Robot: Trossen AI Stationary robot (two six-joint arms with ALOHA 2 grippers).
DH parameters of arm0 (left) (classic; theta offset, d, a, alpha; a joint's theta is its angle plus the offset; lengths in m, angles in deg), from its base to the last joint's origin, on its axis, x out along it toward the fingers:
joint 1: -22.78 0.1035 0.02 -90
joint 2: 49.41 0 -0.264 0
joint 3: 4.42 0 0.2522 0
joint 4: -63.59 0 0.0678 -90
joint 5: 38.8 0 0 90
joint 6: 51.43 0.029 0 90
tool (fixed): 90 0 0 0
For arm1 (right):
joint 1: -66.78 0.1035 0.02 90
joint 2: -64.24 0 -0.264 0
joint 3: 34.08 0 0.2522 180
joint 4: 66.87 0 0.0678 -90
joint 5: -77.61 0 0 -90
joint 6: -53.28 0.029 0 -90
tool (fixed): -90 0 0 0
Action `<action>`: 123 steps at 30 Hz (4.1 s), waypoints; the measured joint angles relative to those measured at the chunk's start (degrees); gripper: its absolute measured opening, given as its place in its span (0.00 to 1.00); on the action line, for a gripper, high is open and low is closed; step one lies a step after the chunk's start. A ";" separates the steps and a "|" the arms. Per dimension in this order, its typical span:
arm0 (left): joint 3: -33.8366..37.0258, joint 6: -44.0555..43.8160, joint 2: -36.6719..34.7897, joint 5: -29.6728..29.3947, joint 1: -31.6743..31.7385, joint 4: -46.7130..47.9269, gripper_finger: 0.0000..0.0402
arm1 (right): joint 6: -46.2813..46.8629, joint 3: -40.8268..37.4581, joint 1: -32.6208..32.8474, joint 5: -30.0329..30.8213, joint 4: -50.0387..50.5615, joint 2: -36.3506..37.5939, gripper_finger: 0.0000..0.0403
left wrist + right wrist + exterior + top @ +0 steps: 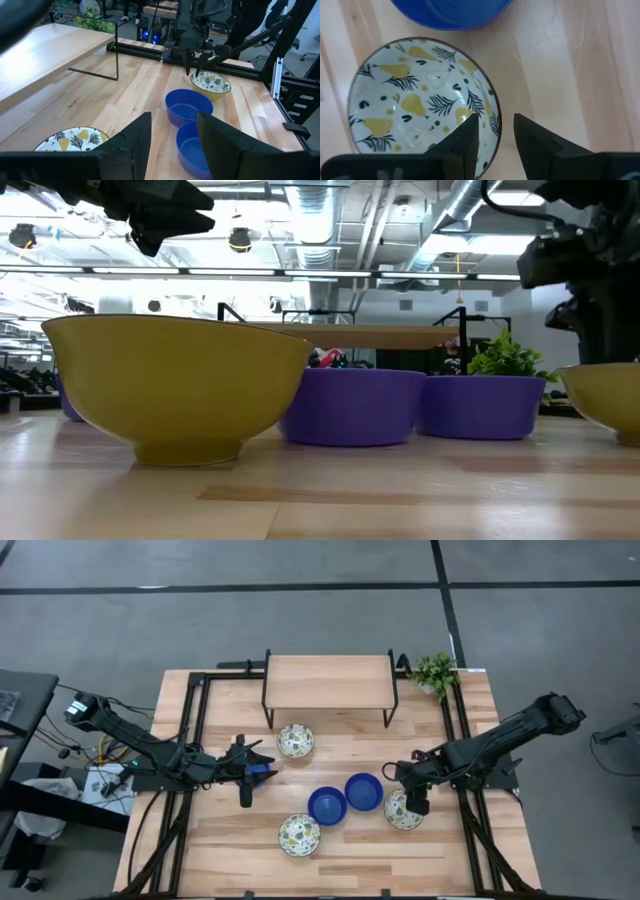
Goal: Pick & Place Mini bowls
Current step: Put the right white patterned bowl on the shelf
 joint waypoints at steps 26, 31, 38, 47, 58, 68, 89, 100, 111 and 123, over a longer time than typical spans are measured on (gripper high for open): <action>0.00 0.00 0.00 -0.02 0.00 0.02 0.39 | -1.40 0.01 0.00 -2.27 -2.38 -8.40 0.28; 0.00 0.01 0.00 -0.01 0.00 0.02 0.39 | -1.40 0.08 0.00 -3.01 -2.62 -6.91 0.28; 0.00 0.01 0.00 -0.02 0.00 0.02 0.39 | -1.38 0.08 0.00 -3.02 -2.61 -5.68 0.28; 0.00 0.00 0.00 -0.02 0.00 0.02 0.39 | -1.38 0.08 0.00 -3.02 -2.62 -5.68 0.28; 0.00 0.00 0.00 -0.02 0.00 0.02 0.39 | -1.38 1.09 0.00 -3.03 -2.61 -5.68 0.28; 0.00 0.00 0.00 -0.02 0.00 0.03 0.39 | -1.40 1.48 0.00 -3.02 -2.40 -5.68 0.28; 0.00 0.00 0.00 -0.02 0.00 0.04 0.39 | -1.36 1.50 -1.64 -3.01 -2.38 -5.68 0.23; 0.00 0.00 0.00 0.00 0.00 0.02 0.39 | -1.32 1.52 -1.63 -3.64 -2.38 -5.68 0.23; 0.00 0.00 0.00 -0.02 0.00 0.04 0.39 | -1.30 1.52 -1.62 -4.55 -2.33 -5.68 0.23; 0.00 0.00 0.00 -0.02 0.00 0.04 0.39 | -1.31 1.52 -1.64 -3.37 -2.11 -5.68 0.11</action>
